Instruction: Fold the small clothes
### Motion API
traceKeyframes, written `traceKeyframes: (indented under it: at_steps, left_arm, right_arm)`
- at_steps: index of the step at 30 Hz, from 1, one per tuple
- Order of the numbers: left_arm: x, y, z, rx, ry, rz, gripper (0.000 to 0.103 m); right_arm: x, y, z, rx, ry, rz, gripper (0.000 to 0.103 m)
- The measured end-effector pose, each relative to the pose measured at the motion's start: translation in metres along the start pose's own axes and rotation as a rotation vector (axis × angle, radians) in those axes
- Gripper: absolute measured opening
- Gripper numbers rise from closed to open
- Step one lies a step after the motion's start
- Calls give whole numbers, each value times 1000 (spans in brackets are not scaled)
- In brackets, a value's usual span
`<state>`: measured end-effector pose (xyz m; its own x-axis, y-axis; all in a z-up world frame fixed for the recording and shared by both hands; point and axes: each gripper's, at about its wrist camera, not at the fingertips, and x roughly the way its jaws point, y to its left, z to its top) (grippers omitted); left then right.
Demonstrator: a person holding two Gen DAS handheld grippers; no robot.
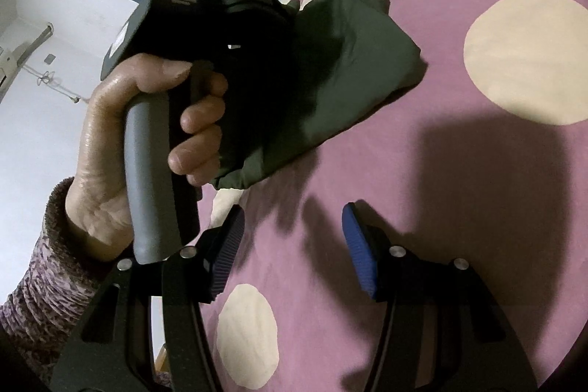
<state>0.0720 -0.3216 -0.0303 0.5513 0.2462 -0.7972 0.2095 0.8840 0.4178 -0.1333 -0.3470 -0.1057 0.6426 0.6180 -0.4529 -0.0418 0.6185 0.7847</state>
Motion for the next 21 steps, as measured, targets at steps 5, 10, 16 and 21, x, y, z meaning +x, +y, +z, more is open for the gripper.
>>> traceKeyframes:
  at_steps: [5, 10, 16, 21]
  left_arm:
    - [0, -1, -1, -3, -7, 3, 22]
    - [-2, -3, -2, -4, -10, 8, 25]
    - [-5, -5, -1, -8, -10, 13, 28]
    - [-10, -4, -3, -18, -27, 10, 29]
  right_arm:
    - [-3, 2, -3, -11, 0, -6, 55]
    - [-6, 6, -1, -19, 1, -9, 55]
    - [-6, 5, -2, -22, -2, -8, 55]
    - [-6, 5, -2, -23, -3, -8, 55]
